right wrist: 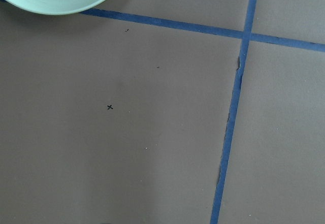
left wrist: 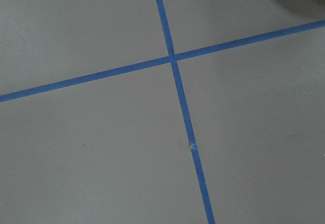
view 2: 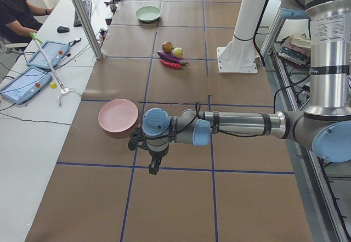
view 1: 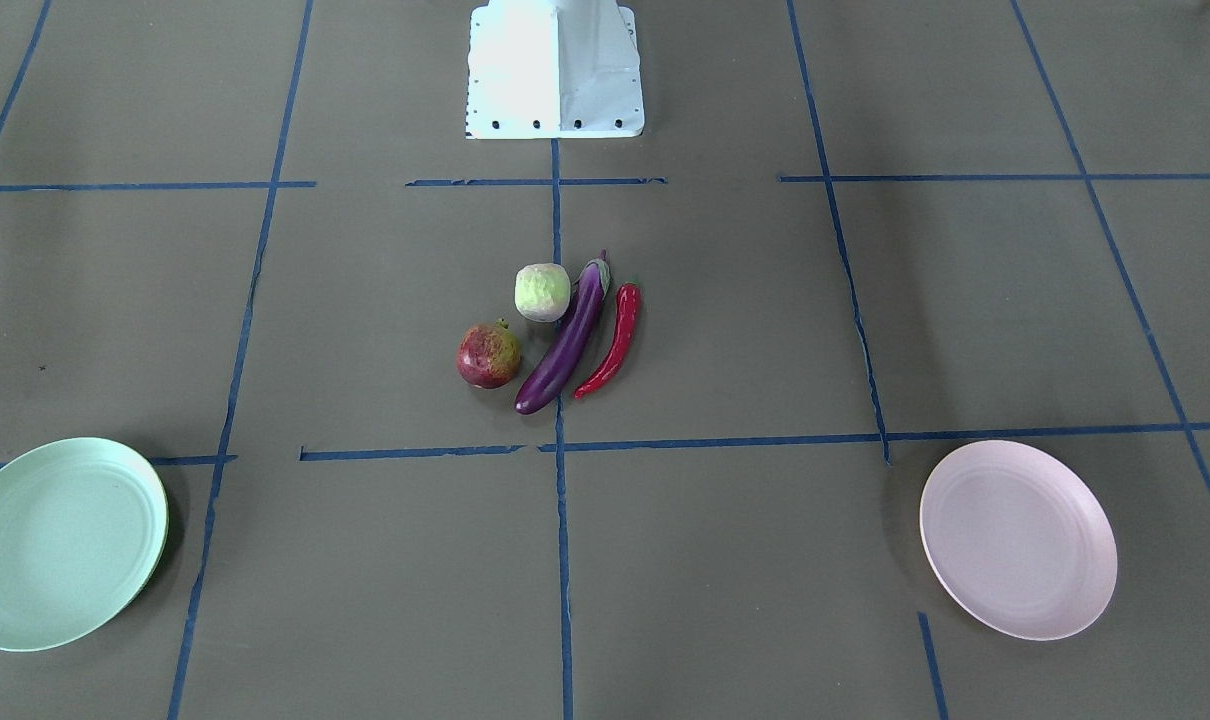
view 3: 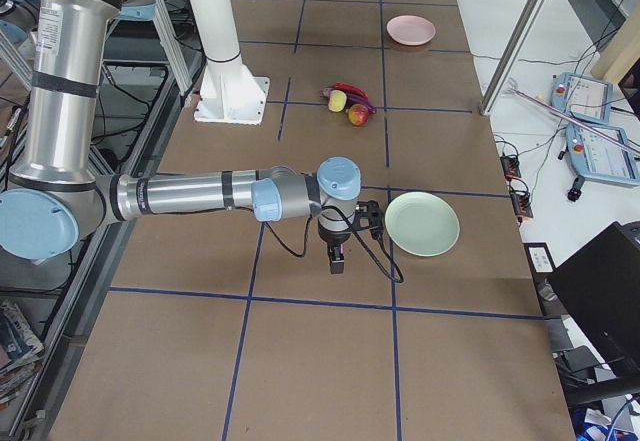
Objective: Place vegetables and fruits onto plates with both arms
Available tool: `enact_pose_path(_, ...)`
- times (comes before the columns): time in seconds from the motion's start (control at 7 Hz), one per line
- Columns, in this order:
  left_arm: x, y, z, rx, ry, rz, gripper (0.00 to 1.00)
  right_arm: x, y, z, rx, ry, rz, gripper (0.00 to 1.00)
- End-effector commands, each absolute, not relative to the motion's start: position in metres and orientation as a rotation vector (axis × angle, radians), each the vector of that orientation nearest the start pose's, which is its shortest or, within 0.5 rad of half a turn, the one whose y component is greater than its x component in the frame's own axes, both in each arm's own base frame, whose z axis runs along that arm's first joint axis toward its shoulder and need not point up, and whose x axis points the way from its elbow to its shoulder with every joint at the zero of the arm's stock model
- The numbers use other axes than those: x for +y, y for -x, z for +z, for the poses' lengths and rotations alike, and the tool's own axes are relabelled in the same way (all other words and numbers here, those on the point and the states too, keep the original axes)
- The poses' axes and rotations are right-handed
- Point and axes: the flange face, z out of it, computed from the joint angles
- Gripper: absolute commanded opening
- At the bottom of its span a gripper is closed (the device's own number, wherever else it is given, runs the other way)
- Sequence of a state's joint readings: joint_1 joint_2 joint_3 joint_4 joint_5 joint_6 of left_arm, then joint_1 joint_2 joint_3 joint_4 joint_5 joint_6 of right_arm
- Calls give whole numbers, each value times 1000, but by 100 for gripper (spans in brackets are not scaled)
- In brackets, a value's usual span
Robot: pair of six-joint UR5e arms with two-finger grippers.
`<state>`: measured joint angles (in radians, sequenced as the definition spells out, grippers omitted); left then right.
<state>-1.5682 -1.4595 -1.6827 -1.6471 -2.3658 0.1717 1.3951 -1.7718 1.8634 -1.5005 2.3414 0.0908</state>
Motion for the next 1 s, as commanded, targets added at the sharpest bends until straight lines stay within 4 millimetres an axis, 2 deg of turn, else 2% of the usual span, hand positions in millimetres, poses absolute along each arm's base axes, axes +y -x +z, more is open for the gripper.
enact_pose_path(0.0, -449, 61, 648, 790, -140, 197, 100, -417, 11, 597, -805, -41, -140, 100)
enact_pose_path(0.29, -440, 61, 654, 788, -172, 214, 100, -416, 14, 595, -834, -33, -133, 100)
enact_pose_path(0.43, -432, 61, 658, 787, -180, 215, 100, -419, 22, 577, -857, -24, -94, 100)
enact_pose_path(0.57, -421, 60, 664, 789, -206, 226, 100, -424, 55, 548, -882, -14, -62, 100)
enact_pose_path(0.71, -409, 58, 672, 823, -238, 239, 100, -436, 104, 513, -932, -25, -32, 100)
enact_pose_path(0.86, -406, 58, 673, 825, -245, 242, 100, -447, 168, 460, -1007, 4, 41, 100)
